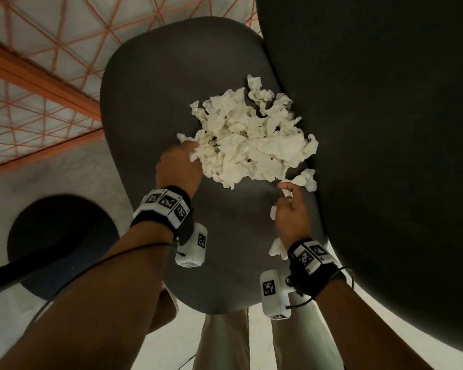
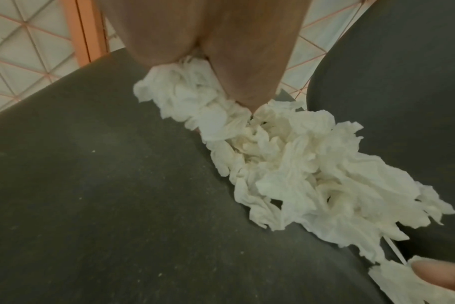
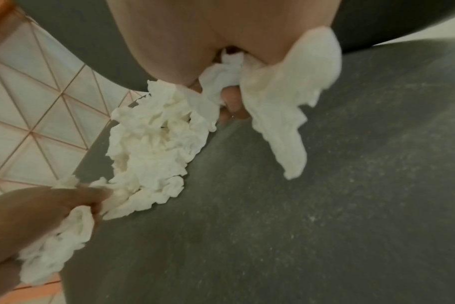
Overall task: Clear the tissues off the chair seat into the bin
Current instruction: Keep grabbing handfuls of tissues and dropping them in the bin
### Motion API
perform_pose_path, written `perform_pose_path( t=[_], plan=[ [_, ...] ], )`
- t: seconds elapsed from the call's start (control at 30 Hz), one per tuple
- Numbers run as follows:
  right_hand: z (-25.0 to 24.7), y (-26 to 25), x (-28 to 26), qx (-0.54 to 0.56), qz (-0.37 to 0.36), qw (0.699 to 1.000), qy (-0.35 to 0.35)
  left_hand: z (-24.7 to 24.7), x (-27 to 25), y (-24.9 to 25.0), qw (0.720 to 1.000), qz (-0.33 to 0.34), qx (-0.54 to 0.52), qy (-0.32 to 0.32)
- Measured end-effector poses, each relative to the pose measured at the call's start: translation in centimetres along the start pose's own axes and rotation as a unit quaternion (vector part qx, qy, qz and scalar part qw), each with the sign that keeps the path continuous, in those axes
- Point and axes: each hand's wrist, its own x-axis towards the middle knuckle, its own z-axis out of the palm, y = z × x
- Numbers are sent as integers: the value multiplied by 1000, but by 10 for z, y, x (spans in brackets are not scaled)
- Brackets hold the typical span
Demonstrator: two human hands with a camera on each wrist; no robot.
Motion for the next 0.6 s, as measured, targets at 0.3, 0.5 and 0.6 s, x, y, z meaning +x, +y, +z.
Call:
perform_pose_path(
  t=[0.3, 0.5, 0.6],
  plan=[
    [-9, 13, 17, -115, 41, 990, 70, -5, -43, -4, 989, 52, -35, 136],
    [-15, 11, 28, -172, 26, 981, 82, 1, -87, 4, 984, 53, -83, 146],
    [-20, 7, 26, -133, 57, 987, 70, 10, -97, 8, 986, 56, -88, 128]
  ],
)
